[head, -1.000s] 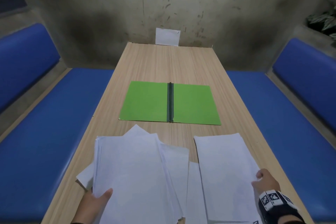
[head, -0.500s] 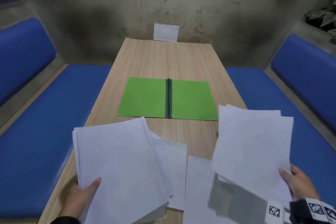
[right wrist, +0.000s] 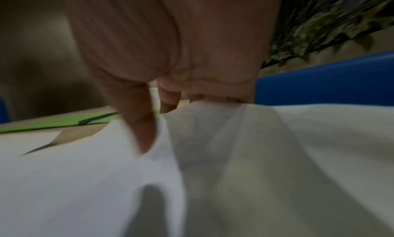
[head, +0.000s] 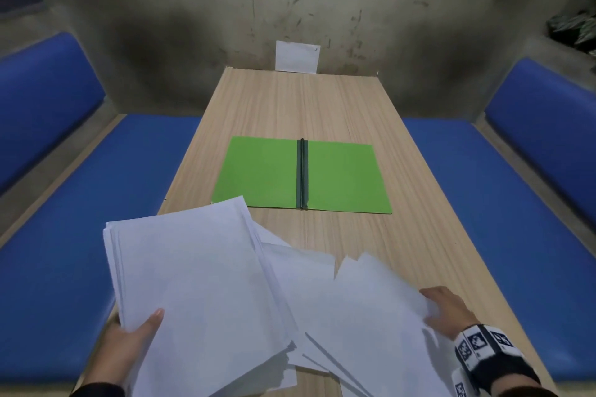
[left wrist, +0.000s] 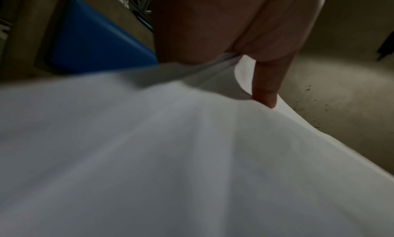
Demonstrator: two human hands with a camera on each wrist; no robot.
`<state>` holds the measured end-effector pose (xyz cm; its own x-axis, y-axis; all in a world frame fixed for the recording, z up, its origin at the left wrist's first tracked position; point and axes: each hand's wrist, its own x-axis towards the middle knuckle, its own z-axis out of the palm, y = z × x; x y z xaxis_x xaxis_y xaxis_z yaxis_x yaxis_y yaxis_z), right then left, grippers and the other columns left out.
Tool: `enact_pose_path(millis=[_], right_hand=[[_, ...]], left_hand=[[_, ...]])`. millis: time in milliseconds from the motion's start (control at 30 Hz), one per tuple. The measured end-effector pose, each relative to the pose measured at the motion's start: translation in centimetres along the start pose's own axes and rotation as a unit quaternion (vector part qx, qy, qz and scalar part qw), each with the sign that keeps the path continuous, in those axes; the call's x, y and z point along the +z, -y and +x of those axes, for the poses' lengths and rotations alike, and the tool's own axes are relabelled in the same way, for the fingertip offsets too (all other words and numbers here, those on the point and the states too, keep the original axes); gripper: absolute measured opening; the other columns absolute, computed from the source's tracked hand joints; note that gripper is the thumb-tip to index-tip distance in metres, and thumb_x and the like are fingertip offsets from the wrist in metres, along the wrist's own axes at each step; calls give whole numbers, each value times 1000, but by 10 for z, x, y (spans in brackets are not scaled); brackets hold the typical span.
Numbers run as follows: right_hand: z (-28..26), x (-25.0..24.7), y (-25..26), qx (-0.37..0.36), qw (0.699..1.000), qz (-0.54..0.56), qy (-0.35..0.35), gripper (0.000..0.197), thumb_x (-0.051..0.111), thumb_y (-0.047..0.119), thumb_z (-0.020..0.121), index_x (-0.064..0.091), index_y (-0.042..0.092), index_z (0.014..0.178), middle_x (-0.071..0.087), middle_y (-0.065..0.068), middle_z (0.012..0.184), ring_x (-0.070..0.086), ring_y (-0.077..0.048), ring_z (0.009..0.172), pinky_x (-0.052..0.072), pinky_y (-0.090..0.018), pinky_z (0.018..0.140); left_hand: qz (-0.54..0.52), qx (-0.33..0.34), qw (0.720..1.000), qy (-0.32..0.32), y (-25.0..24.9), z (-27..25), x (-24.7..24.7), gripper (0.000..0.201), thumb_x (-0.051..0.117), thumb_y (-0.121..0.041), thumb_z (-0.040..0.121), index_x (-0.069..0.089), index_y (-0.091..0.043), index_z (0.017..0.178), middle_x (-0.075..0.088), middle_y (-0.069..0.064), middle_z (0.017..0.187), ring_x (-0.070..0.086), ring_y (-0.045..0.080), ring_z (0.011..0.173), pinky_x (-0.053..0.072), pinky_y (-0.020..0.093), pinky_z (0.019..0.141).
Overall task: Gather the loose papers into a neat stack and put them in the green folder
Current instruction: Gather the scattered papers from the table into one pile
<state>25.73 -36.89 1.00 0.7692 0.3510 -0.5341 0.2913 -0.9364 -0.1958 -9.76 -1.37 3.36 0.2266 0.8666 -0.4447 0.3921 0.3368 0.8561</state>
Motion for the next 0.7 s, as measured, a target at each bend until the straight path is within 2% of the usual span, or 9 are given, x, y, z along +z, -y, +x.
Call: enact_pose_path(millis=[67,133,233,333,433,500,567,633,700], right_hand=[[0,5,13,-14,998,-47,39,83,69,41,69,29,28,140,29,3,145,31,-21,134,34,-42,107],[-2,8,22,-11,995,-96,32,91,73,48,60,29,31,138,34,6,140,34,-20,130,37,-41,102],[-2,8,25,26,993,-110,24,83,72,53,56,35,33,128,50,10,126,42,-18,121,34,-37,85],[-1,4,22,62,988,-137,30,55,66,55,63,48,31,108,56,8,115,47,-17,113,29,-34,79],[0,1,13,75,993,-94,16,20,65,42,69,56,29,81,61,7,95,55,-15,93,36,-26,75],[-1,-2,5,75,997,-13,-6,9,61,24,76,60,22,85,62,3,85,59,-17,84,39,-20,61],[-3,-8,-2,82,993,63,-62,16,55,11,79,64,14,91,64,-5,82,61,-25,79,39,-25,56],[-7,-18,-6,89,983,109,-115,25,55,6,80,65,9,102,66,-15,91,58,-29,80,40,-29,65],[-9,-33,-5,75,973,147,-161,32,56,5,82,61,3,113,66,-23,107,59,-35,94,41,-35,75]], left_hand=[[-29,-4,1000,5,1,-3,4,28,68,-9,81,57,-8,106,63,15,97,59,31,89,45,42,89],[-57,-40,997,18,10,-1,12,26,67,-2,80,57,2,104,62,19,98,59,34,93,44,48,94],[-75,-113,989,52,33,5,34,37,66,0,80,56,16,112,61,28,108,59,37,105,40,50,102],[-74,-138,984,90,54,10,58,40,66,2,80,55,12,117,58,29,122,57,40,114,38,54,105],[-48,-164,979,115,65,8,76,54,79,-9,66,58,8,112,63,27,117,61,38,107,42,54,101],[-11,-174,980,93,66,3,83,66,84,-20,53,60,9,107,67,25,109,63,37,101,46,48,98],[26,-196,978,60,63,-3,86,70,85,-26,50,59,8,106,66,24,108,63,36,99,47,43,97],[44,-206,977,32,55,-9,85,80,85,-31,43,57,6,108,65,22,111,62,35,98,48,42,97],[38,-184,982,-2,45,-17,85,85,87,-25,42,53,6,113,63,23,115,60,34,96,46,42,98]])
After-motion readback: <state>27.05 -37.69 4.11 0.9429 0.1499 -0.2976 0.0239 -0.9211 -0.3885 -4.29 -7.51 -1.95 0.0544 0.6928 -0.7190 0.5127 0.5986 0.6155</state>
